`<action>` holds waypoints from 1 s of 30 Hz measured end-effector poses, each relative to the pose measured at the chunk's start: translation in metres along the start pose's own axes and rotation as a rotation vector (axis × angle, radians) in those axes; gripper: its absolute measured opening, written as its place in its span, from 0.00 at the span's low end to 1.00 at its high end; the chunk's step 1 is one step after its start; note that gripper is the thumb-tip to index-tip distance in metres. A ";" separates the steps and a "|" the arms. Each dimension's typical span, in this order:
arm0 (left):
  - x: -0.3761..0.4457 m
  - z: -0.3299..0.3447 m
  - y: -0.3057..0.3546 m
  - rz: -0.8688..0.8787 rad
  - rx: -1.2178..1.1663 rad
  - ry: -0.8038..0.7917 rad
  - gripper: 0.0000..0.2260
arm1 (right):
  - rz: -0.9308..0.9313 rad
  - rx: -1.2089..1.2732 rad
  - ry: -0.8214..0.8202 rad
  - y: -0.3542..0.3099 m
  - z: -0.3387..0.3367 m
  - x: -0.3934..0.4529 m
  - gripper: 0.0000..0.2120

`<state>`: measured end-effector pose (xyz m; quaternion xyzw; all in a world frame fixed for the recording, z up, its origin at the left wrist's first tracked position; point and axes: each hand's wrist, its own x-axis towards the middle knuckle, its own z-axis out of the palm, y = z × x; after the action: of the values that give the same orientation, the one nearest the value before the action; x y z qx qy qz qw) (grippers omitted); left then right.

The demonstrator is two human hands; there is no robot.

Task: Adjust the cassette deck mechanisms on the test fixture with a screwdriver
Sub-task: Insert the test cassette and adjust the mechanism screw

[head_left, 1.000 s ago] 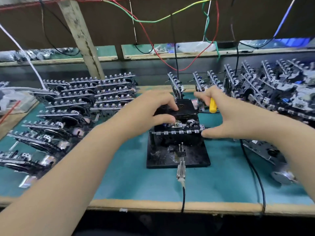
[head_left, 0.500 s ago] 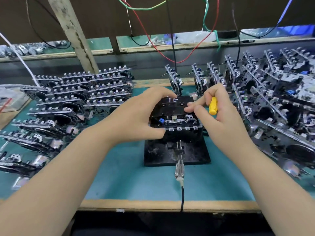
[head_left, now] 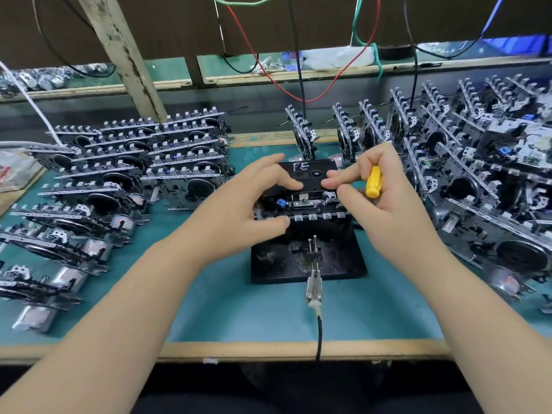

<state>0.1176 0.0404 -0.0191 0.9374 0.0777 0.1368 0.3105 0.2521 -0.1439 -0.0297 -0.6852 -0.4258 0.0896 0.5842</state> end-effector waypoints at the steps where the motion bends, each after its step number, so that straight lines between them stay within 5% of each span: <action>1: 0.003 -0.005 0.000 -0.003 0.010 -0.020 0.19 | 0.001 0.005 -0.001 0.000 0.000 0.000 0.13; 8: -0.003 -0.004 0.001 0.006 0.141 -0.025 0.22 | 0.009 0.025 0.016 0.002 0.001 -0.002 0.15; 14: -0.024 0.032 0.002 -0.050 0.073 0.108 0.42 | 0.002 0.016 0.015 0.005 0.001 -0.003 0.18; 19: -0.015 0.058 0.002 -0.091 -0.159 0.373 0.28 | -0.004 -0.004 0.005 0.009 0.000 -0.005 0.20; 30: -0.018 0.073 -0.001 0.017 -0.221 0.476 0.25 | 0.049 0.065 -0.025 0.008 -0.005 -0.013 0.11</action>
<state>0.1228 -0.0039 -0.0796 0.8398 0.1255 0.3639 0.3827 0.2514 -0.1560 -0.0399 -0.6748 -0.4132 0.1263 0.5983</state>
